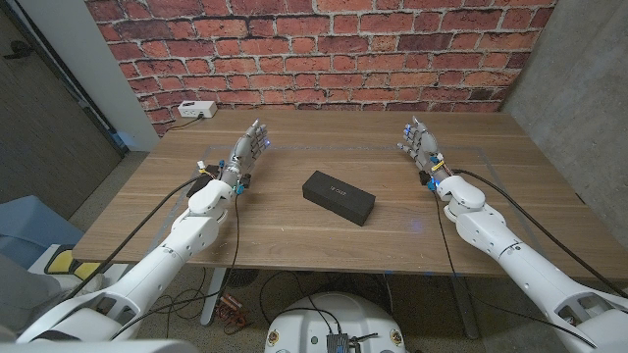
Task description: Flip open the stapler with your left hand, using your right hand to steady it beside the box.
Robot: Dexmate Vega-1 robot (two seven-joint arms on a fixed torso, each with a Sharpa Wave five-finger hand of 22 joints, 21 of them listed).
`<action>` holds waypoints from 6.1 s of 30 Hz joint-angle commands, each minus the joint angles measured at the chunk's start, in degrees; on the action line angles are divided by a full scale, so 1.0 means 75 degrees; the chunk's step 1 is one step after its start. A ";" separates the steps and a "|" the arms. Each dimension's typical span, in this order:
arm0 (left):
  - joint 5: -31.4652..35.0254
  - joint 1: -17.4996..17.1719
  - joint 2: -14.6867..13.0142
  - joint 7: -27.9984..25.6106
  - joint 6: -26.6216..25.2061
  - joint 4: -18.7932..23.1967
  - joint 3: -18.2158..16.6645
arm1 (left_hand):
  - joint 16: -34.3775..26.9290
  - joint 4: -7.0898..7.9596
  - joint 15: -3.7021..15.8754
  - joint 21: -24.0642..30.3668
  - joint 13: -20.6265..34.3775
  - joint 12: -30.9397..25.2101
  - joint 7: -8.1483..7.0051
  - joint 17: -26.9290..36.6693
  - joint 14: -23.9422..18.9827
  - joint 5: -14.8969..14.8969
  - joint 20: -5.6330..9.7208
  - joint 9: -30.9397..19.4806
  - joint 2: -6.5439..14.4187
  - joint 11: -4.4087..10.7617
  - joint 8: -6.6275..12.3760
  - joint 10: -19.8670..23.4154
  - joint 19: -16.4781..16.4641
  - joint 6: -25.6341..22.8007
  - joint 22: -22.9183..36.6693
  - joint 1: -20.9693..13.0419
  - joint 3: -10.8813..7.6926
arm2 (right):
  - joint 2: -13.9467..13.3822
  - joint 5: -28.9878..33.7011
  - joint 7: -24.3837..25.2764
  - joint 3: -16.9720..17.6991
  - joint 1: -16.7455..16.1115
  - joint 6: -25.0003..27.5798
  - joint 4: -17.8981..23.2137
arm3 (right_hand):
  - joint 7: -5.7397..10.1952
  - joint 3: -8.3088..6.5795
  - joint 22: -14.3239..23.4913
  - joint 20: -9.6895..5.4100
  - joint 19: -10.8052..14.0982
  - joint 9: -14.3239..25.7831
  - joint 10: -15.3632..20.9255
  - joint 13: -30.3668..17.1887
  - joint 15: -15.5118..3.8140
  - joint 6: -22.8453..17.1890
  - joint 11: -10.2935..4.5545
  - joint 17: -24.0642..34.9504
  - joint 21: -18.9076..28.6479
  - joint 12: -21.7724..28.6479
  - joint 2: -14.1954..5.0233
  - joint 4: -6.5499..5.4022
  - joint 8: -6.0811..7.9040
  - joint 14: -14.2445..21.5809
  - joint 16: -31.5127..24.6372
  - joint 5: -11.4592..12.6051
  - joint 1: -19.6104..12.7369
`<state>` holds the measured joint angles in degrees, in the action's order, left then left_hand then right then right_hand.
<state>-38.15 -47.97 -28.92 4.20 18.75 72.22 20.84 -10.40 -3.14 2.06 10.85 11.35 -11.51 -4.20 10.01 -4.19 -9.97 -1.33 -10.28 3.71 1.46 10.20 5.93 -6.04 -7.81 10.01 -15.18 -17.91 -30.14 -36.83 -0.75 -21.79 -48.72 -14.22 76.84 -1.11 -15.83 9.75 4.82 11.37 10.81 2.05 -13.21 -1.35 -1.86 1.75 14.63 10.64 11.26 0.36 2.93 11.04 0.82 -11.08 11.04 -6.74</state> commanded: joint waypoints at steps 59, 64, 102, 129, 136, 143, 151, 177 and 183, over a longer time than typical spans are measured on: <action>0.4138 -0.1512 -0.1084 -0.4127 -0.0811 0.2513 -0.0203 | -0.0095 -0.0612 0.0385 0.0101 0.0005 -0.0197 0.0158 0.0006 -0.0672 -0.0048 -0.0037 -0.0006 -0.0125 0.0316 0.0093 0.0748 -0.0474 -0.0598 0.0005 -0.0529 -0.0210 | 0.0083 0.0604 0.0183 -0.0243 0.0107 -0.0316 -0.0233 | 0.0018 -0.0014 0.0008 -0.0098 -0.0171 0.0004 0.0069 0.0129 -0.0043 -0.0112 -0.0013 -0.0180 0.0001 0.0024 -0.0042 0.0075 0.0039 -0.0099 -0.0047 0.0020 -0.0051; 0.4431 -0.1626 -0.1137 -0.4415 -0.1106 0.2772 -0.0238 | -0.0055 -0.0651 0.0313 0.0090 0.0012 -0.0133 0.0119 0.0008 -0.0616 -0.0038 -0.0066 -0.0010 -0.0206 0.0211 0.0039 0.0610 -0.0489 -0.0439 0.0005 -0.0547 -0.0185 | 0.0069 0.0601 0.0140 -0.0238 0.0108 -0.0356 -0.0259 | 0.0026 -0.0013 0.0008 -0.0096 -0.0171 0.0004 0.0071 0.0133 -0.0041 -0.0105 -0.0027 -0.0187 0.0003 0.0025 -0.0045 0.0078 0.0036 -0.0104 -0.0047 0.0020 -0.0050; 0.6066 -0.1958 -0.1290 -0.5741 -0.3596 0.3915 -0.0034 | -0.0126 -0.0615 0.0217 0.0113 0.0130 -0.0175 0.0377 0.0072 -0.0512 -0.0078 -0.0072 -0.0039 -0.0264 0.0086 0.0118 0.0087 -0.0598 -0.0008 0.0035 -0.0554 -0.0134 | 0.0068 0.0466 -0.0067 -0.0160 0.0093 -0.0546 -0.0556 | 0.0030 0.0009 0.0007 -0.0105 -0.0186 0.0003 0.0053 0.0173 -0.0040 -0.0077 -0.0032 -0.0249 0.0016 0.0022 -0.0064 0.0101 0.0023 -0.0118 -0.0060 0.0019 -0.0035; 0.6577 -0.2218 -0.1526 -0.6042 -0.4329 0.4133 0.0039 | -0.0168 -0.0668 0.0214 0.0126 0.0158 -0.0267 0.0434 0.0074 -0.0723 -0.0063 -0.0181 -0.0035 -0.0510 0.0043 0.0179 0.0311 -0.0690 -0.0227 0.0034 -0.0536 -0.0020 | 0.0140 0.0369 -0.0203 -0.0167 0.0175 -0.0558 -0.0728 | 0.0030 0.0021 0.0006 -0.0092 -0.0193 0.0003 0.0059 0.0191 -0.0049 -0.0083 -0.0048 -0.0281 0.0020 0.0027 -0.0084 0.0114 0.0026 -0.0118 -0.0071 0.0019 -0.0023; 0.6676 -0.2237 -0.1589 -0.6089 -0.4521 0.4193 0.0031 | -0.0158 -0.0714 0.0231 0.0175 0.0165 -0.0254 0.0497 0.0064 -0.0778 -0.0073 0.0002 -0.0036 -0.0552 0.0041 0.0173 0.0295 -0.0874 -0.0265 0.0029 -0.0624 -0.0027 | 0.0163 0.0330 -0.0228 -0.0151 0.0192 -0.0574 -0.0815 | 0.0026 0.0023 0.0006 -0.0088 -0.0196 0.0003 0.0057 0.0195 -0.0055 -0.0088 -0.0044 -0.0288 0.0020 0.0027 -0.0092 0.0115 0.0028 -0.0119 -0.0074 0.0020 -0.0018; 0.6568 -0.2248 -0.1576 -0.6096 -0.4637 0.4163 -0.0051 | -0.0233 -0.0774 0.0232 0.0317 0.0210 -0.0318 0.0611 0.0053 -0.1168 -0.0082 0.0033 -0.0051 -0.0585 0.0007 0.0212 0.0454 -0.1418 -0.0467 0.0030 -0.0838 -0.0072 | 0.0166 0.0348 -0.0222 -0.0150 0.0205 -0.0602 -0.0837 | 0.0024 0.0025 0.0006 -0.0081 -0.0198 0.0003 0.0055 0.0198 -0.0052 -0.0087 -0.0053 -0.0296 0.0021 0.0027 -0.0092 0.0123 0.0027 -0.0120 -0.0074 0.0020 -0.0022; 0.6671 -0.2330 -0.1669 -0.6229 -0.4992 0.4306 -0.0137 | -0.0256 -0.0803 0.0291 0.0315 0.0223 -0.0322 0.0611 0.0047 -0.1353 -0.0085 0.0009 -0.0063 -0.0621 0.0036 0.0240 0.0485 -0.1525 -0.0599 0.0030 -0.0958 -0.0089 | 0.0158 0.0361 -0.0177 -0.0158 0.0172 -0.0566 -0.0800 | 0.0026 0.0025 0.0006 -0.0084 -0.0200 0.0003 0.0055 0.0202 -0.0051 -0.0083 -0.0036 -0.0307 0.0022 0.0027 -0.0099 0.0134 0.0026 -0.0125 -0.0074 0.0021 -0.0028; 0.6966 -0.2671 -0.1653 -0.6639 -0.6263 0.4907 -0.0229 | -0.0236 -0.0774 0.0404 0.0227 0.0209 -0.0362 0.0503 0.0042 -0.1652 -0.0078 -0.0183 -0.0049 -0.0745 0.0095 0.0177 0.0748 -0.1581 -0.0583 0.0035 -0.1149 -0.0076 | 0.0138 0.0370 -0.0055 -0.0088 0.0054 -0.0672 -0.0705 | 0.0024 0.0040 0.0005 -0.0101 -0.0185 0.0002 0.0099 0.0215 -0.0033 -0.0113 -0.0013 -0.0333 0.0029 0.0042 -0.0106 0.0164 0.0035 -0.0079 -0.0096 0.0017 -0.0035; 0.6945 -0.2764 -0.1631 -0.6739 -0.6437 0.4958 -0.0339 | -0.0310 -0.0748 0.0635 0.0459 0.0210 -0.0387 0.0519 0.0026 -0.2263 -0.0074 -0.0001 -0.0052 -0.0831 0.0034 0.0175 0.0985 -0.2499 -0.0728 0.0027 -0.1262 -0.0060 | 0.0159 0.0383 -0.0105 -0.0109 0.0100 -0.0698 -0.0801 | 0.0028 0.0041 0.0005 -0.0100 -0.0188 0.0002 0.0098 0.0217 -0.0039 -0.0110 -0.0012 -0.0339 0.0028 0.0041 -0.0110 0.0173 0.0033 -0.0082 -0.0095 0.0018 -0.0042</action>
<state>12.96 -67.71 -41.46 -44.07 -24.89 108.33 19.02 -12.31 -8.93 2.36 13.59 12.77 -13.99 -0.19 10.12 -19.49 -10.39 -1.68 -10.53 -2.19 1.80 11.21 12.32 -22.54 -12.61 9.99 -23.79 -18.45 -29.10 -33.97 -1.23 -22.57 -48.19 -19.21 71.55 -1.02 -15.38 9.61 3.99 10.13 10.68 2.66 -11.46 -1.44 -2.55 1.75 11.98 10.64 11.25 0.05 3.83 11.27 0.28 -11.52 11.04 -7.04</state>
